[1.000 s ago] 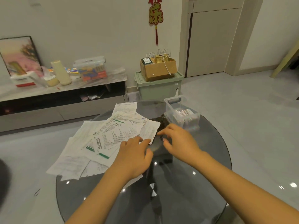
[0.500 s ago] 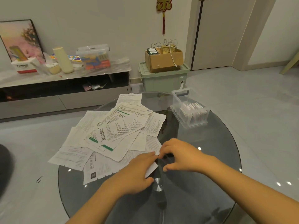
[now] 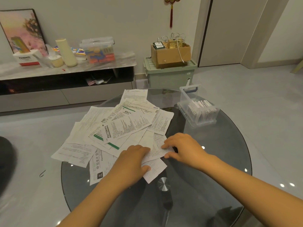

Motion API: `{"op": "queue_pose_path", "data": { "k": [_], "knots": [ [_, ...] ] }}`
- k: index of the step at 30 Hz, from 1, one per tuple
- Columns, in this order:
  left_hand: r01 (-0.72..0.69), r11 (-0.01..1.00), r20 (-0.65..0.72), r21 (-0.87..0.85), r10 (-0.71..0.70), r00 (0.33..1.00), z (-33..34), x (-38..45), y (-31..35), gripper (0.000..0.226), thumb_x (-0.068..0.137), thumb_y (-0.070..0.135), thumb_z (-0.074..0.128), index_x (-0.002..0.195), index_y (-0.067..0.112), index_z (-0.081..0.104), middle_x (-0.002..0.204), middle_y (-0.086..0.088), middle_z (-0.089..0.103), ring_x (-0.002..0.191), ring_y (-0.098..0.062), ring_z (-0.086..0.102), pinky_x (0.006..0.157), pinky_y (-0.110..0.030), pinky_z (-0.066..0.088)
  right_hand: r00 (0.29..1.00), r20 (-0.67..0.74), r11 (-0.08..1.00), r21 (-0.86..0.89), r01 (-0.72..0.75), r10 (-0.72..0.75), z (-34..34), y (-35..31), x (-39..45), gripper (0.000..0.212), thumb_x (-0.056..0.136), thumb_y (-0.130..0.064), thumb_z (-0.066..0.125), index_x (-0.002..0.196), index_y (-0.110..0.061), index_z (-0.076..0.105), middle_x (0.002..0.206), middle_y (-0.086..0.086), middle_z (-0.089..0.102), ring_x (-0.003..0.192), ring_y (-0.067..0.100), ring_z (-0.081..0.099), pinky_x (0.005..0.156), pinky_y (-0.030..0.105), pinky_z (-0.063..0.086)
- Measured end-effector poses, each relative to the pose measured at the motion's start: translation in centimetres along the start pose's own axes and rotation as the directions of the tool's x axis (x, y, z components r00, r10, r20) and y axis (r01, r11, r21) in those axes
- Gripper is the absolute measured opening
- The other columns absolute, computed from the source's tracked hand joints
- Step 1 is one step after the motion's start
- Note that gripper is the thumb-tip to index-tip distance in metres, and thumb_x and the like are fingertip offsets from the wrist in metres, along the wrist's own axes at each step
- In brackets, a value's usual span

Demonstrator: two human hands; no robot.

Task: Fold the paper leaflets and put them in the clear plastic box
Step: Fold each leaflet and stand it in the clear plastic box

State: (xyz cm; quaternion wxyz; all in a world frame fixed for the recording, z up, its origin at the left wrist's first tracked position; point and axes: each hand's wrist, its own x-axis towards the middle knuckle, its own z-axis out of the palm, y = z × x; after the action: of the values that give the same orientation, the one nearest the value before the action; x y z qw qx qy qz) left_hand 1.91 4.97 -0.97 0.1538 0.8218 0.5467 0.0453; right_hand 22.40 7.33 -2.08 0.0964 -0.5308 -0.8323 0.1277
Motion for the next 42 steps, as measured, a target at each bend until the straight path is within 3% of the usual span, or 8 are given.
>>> {"op": "queue_pose_path", "data": {
  "k": [8, 12, 17, 22, 25, 30, 35, 42],
  "knots": [
    [-0.049, 0.998, -0.179, 0.039, 0.055, 0.982, 0.9, 0.1, 0.8, 0.038, 0.089, 0.047, 0.054, 0.123, 0.03, 0.057, 0.12, 0.012, 0.054, 0.111, -0.011, 0.047, 0.091, -0.025, 0.035, 0.974, -0.114, 0.976, -0.121, 0.18, -0.194, -0.5, -0.6, -0.8, 0.022, 0.088, -0.029, 0.048, 0.077, -0.014, 0.06, 0.072, 0.002, 0.06, 0.069, 0.02, 0.051, 0.071, 0.036, 0.044],
    [-0.066, 0.963, -0.306, -0.263, -0.019, 0.952, 0.7, 0.1, 2.2, 0.016, 0.092, 0.034, 0.056, 0.089, 0.023, 0.067, 0.085, 0.014, 0.06, 0.082, -0.004, 0.054, 0.067, -0.014, 0.036, 0.969, -0.231, 0.977, 0.169, 0.127, -0.086, -2.6, -0.9, -2.1, 0.029, 0.084, -0.043, 0.04, 0.085, -0.02, 0.058, 0.08, -0.003, 0.06, 0.077, 0.012, 0.051, 0.071, 0.028, 0.044],
    [0.003, 0.796, -0.24, -0.605, -0.186, 0.953, -1.0, 0.6, 3.2, 0.017, 0.09, 0.025, 0.061, 0.077, 0.017, 0.069, 0.058, 0.009, 0.056, 0.052, 0.005, 0.049, 0.051, -0.01, 0.034, 0.941, -0.276, 0.852, 0.523, -0.024, 0.196, -4.0, -0.2, -2.0, 0.028, 0.081, -0.033, 0.07, 0.105, -0.024, 0.059, 0.099, -0.008, 0.064, 0.093, 0.006, 0.059, 0.08, 0.02, 0.049],
    [0.118, 0.435, -0.048, -0.892, -0.352, 0.935, -2.0, 0.9, 2.8, 0.015, 0.092, 0.026, 0.059, 0.092, 0.019, 0.073, 0.09, 0.003, 0.074, 0.087, -0.012, 0.068, 0.08, -0.029, 0.052, 0.893, -0.073, 0.623, 0.741, -0.25, 0.444, -4.2, 0.5, -1.7, 0.048, 0.077, -0.034, 0.075, 0.117, -0.024, 0.051, 0.105, -0.01, 0.061, 0.093, 0.006, 0.059, 0.075, 0.015, 0.047],
    [0.143, 0.065, 0.109, -0.988, -0.367, 0.924, -2.7, 1.4, 2.6, 0.017, 0.092, 0.021, 0.058, 0.103, 0.014, 0.069, 0.104, -0.005, 0.072, 0.099, -0.026, 0.067, 0.094, -0.046, 0.049, 0.864, 0.135, 0.403, 0.843, -0.358, 0.485, -5.0, 0.6, -1.6, 0.046, 0.081, -0.033, 0.071, 0.121, -0.018, 0.053, 0.101, -0.005, 0.066, 0.086, 0.005, 0.062, 0.067, 0.017, 0.047],
    [0.097, -0.251, 0.187, -0.963, -0.364, 0.912, -4.4, 1.9, 2.7, 0.016, 0.093, 0.012, 0.054, 0.105, 0.013, 0.064, 0.106, -0.01, 0.071, 0.099, -0.028, 0.067, 0.09, -0.048, 0.05, 0.878, 0.165, 0.379, 0.855, -0.354, 0.449, -6.0, 0.6, -0.9, 0.014, 0.085, -0.028, 0.067, 0.084, -0.016, 0.073, 0.077, -0.01, 0.069, 0.055, 0.007, 0.046, 0.055, 0.018, 0.036],
    [0.119, 0.042, 0.077, -0.992, -0.543, 0.836, -6.5, 2.7, 2.4, 0.02, 0.09, 0.031, 0.061, 0.103, 0.018, 0.067, 0.09, 0.004, 0.071, 0.067, -0.01, 0.061, 0.052, -0.022, 0.041, 0.858, 0.061, 0.306, 0.919, -0.247, 0.51, -8.0, -0.4, 0.2, 0.02, 0.087, -0.023, 0.065, 0.093, -0.005, 0.069, 0.092, 0.009, 0.071, 0.048, 0.006, 0.059, 0.043, 0.018, 0.037],
    [-0.123, 0.239, -0.232, -0.963, -0.506, 0.831, -9.0, 2.3, 3.4, 0.02, 0.091, 0.036, 0.056, 0.096, 0.021, 0.069, 0.098, 0.0, 0.072, 0.087, -0.017, 0.069, 0.065, -0.028, 0.059, 0.86, -0.229, 0.287, 0.953, 0.102, 0.456, -10.1, -1.9, 0.6, 0.014, 0.086, -0.022, 0.063, 0.089, -0.01, 0.07, 0.092, 0.006, 0.073, 0.079, 0.016, 0.071, 0.069, 0.023, 0.058]
  ]
}}
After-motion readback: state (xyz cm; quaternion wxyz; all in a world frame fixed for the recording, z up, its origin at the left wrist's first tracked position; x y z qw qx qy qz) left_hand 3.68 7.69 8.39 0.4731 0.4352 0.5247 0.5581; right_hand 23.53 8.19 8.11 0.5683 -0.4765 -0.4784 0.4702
